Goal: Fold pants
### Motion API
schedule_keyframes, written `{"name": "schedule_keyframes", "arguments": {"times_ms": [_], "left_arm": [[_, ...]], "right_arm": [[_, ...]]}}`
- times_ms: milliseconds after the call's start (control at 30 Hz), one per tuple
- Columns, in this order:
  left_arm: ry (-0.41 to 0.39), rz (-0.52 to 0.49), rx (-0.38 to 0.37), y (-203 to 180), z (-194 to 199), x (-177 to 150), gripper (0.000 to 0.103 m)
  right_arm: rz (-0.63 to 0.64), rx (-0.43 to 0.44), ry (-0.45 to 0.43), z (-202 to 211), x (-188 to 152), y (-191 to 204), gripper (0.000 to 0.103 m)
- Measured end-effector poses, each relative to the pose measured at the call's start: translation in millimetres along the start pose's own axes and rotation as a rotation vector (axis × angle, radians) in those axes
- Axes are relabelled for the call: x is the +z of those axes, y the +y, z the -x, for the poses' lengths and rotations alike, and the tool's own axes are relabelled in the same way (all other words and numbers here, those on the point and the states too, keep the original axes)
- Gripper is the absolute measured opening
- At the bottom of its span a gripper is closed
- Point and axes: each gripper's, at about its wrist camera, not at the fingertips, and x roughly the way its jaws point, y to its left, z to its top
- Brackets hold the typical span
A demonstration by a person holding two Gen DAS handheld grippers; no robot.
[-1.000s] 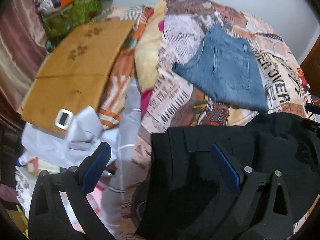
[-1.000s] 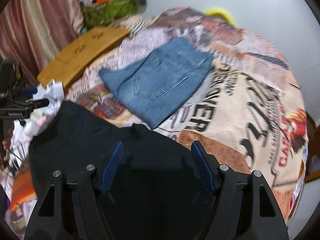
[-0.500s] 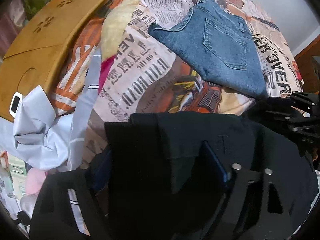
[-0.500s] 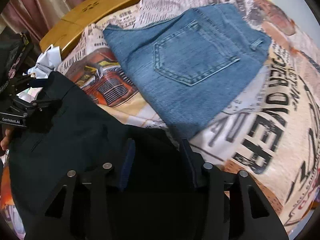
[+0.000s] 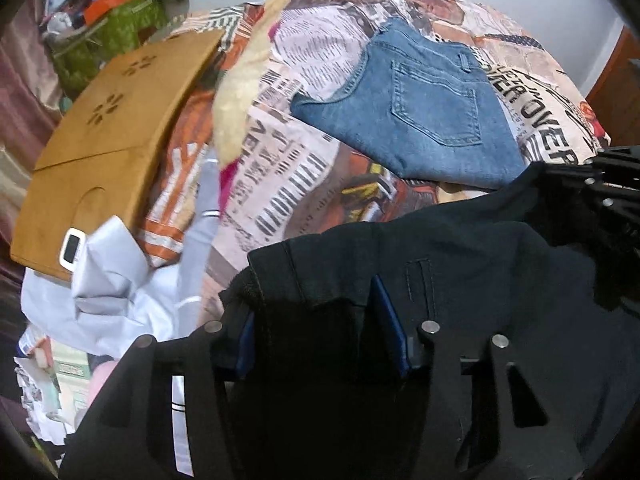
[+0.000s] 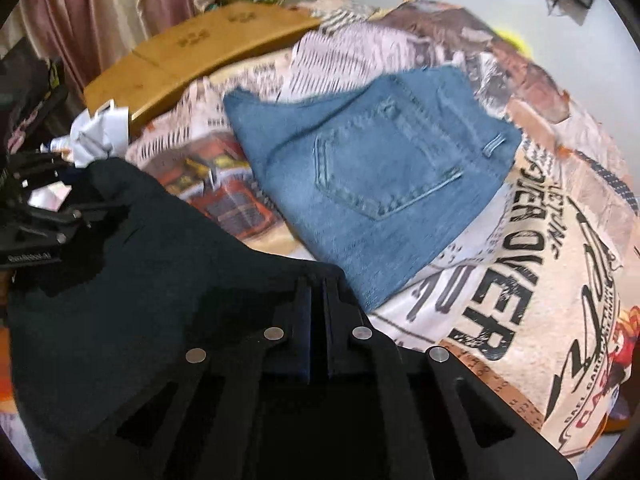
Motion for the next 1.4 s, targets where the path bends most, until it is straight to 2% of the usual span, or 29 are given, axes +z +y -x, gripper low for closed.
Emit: {"name": "schedule_keyframes", "arguments": {"times_ms": [167, 233, 300, 400, 467, 600, 700, 767, 833, 1033, 1100, 1200, 1400], "left_arm": [[-0.006, -0.029, 0.069, 3, -10, 4, 0.056], [0.007, -0.02, 0.07, 6, -17, 5, 0.059], [0.019, -0.002, 0.062, 10, -20, 5, 0.064], [0.036, 0.017, 0.037, 14, -15, 8, 0.064], [0.039, 0.024, 0.023, 15, -5, 10, 0.064], [-0.009, 0.036, 0.036, 16, 26, 9, 0.066], [-0.043, 0.045, 0.023, 19, 54, 4, 0.073], [-0.063, 0.039, 0.018, 20, 72, -3, 0.078], [-0.079, 0.027, 0.028, 18, 88, -11, 0.08], [-0.083, -0.023, 0.03, 10, 119, -42, 0.084], [-0.071, -0.036, 0.009, 4, 122, -52, 0.086], [-0.046, -0.067, -0.026, -12, 121, -65, 0.087], [0.007, -0.141, -0.093, -57, 101, -71, 0.087]], "right_arm": [[-0.058, -0.014, -0.049, 4, 15, -8, 0.003], [-0.119, -0.036, -0.043, 0, 18, -18, 0.002], [-0.193, -0.095, -0.053, 1, 19, -33, 0.001], [-0.31, -0.017, -0.025, 7, 14, -61, 0.001], [-0.336, 0.0, -0.034, 19, 8, -71, 0.002], [-0.309, 0.002, -0.055, 52, -5, -67, 0.005], [-0.302, 0.015, -0.073, 76, -16, -60, 0.016], [-0.294, 0.013, -0.092, 90, -20, -55, 0.031], [-0.276, 0.004, -0.119, 106, -28, -45, 0.04], [-0.181, -0.004, -0.139, 132, -54, -6, 0.044], [-0.15, -0.002, -0.133, 134, -65, 9, 0.051], [-0.107, 0.006, -0.115, 131, -83, 30, 0.053], [-0.162, 0.071, -0.047, 106, -104, 45, 0.053]]}}
